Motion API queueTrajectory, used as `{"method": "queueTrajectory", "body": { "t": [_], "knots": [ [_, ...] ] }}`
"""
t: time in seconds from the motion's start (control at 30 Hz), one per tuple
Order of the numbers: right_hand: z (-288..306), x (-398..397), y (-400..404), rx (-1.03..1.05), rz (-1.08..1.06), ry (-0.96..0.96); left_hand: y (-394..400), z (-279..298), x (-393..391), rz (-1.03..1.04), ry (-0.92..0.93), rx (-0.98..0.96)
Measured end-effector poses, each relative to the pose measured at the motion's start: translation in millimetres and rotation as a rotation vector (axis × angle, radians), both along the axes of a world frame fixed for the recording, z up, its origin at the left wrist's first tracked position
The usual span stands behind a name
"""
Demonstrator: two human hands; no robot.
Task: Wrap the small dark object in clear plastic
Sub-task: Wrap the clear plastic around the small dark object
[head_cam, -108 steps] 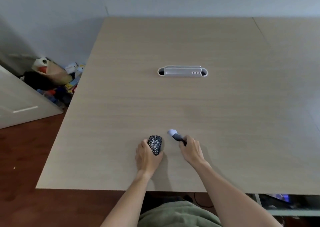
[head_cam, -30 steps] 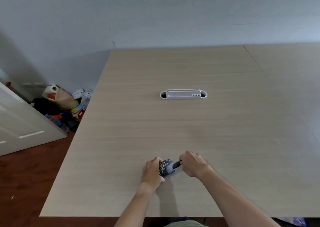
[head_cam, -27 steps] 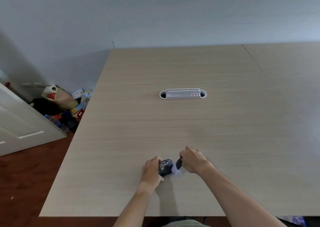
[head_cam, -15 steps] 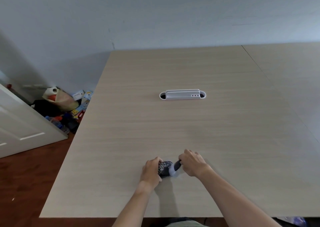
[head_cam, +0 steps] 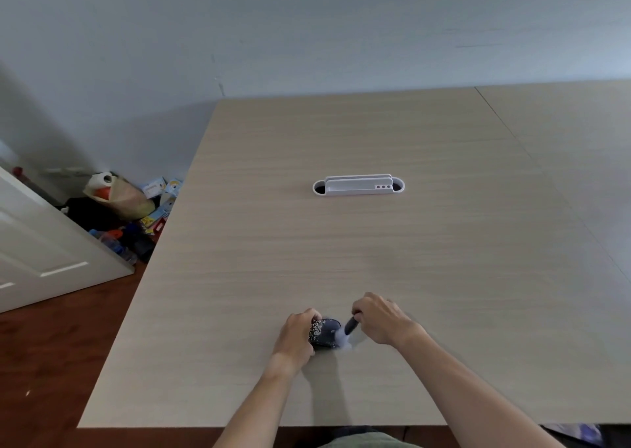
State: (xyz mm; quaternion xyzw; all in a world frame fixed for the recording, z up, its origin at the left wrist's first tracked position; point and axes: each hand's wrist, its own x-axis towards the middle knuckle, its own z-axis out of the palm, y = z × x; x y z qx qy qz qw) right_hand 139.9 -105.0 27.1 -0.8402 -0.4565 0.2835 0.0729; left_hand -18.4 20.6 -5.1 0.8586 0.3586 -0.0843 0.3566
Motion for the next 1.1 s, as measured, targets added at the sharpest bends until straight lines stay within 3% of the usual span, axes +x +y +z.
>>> {"method": "queueTrajectory", "body": {
  "t": [0.17, 0.37, 0.47, 0.63, 0.87, 0.97, 1.1],
  "knots": [
    [1, -3, 5, 0.12, 0.023, 0.093, 2, 0, 0, -0.03, 0.002, 0.002],
    [-7, 2, -19, 0.054, 0.037, 0.003, 1, 6, 2, -0.036, -0.01, 0.014],
    [-6, 1, -18, 0.183, -0.042, 0.089, 2, 4, 1, -0.025, -0.023, 0.011],
    [-6, -25, -8, 0.288, 0.0, 0.203, 0, 9, 4, 0.008, -0.039, -0.052],
    [-4, -13, -14, 0.211, 0.102, -0.02, 0, 7, 4, 0.005, 0.007, 0.011],
    [-1, -13, -6, 0.301, 0.039, 0.072, 3, 3, 3, -0.003, 0.018, 0.009],
    [-3, -19, -5, 0.238, 0.116, 0.081, 7, 4, 5, -0.022, 0.045, 0.005]
  ]
}}
